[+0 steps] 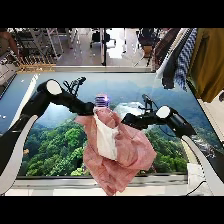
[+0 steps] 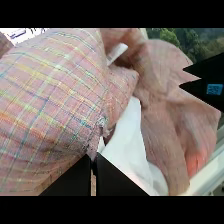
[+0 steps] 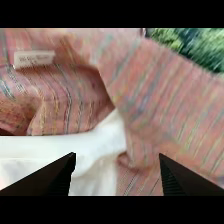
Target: Fold the clothes and pants, and hang the long-sleeved shirts on hangers.
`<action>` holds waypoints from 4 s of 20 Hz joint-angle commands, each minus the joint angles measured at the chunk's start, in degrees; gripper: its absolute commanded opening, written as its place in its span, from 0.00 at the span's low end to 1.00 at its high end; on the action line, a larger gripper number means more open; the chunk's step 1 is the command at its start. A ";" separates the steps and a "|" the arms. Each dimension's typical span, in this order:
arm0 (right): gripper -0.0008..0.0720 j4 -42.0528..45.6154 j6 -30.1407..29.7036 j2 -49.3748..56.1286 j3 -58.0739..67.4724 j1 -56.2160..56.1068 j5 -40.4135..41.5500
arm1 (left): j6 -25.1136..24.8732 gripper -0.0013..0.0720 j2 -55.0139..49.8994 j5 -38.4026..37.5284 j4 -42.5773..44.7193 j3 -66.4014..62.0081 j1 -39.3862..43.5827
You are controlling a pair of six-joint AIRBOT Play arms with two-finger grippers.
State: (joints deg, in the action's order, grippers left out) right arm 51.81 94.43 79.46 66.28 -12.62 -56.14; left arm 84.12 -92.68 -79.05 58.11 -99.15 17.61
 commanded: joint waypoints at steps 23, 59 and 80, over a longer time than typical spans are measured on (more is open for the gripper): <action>0.04 27.06 21.22 6.78 15.61 -5.60 -23.69 | -0.55 0.04 1.99 -3.23 1.81 -1.62 3.23; 0.04 24.76 -4.50 6.67 43.06 -15.28 -19.71 | -1.18 0.96 -1.27 -0.81 -14.38 -3.98 -3.78; 0.22 32.24 -2.14 6.95 36.15 -15.21 -26.88 | -3.56 0.04 -0.31 6.19 -23.63 -4.04 -15.58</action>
State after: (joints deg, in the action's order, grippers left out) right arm 83.13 92.05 86.46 101.43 -27.83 -81.73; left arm 80.62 -93.38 -72.75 34.54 -103.13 2.79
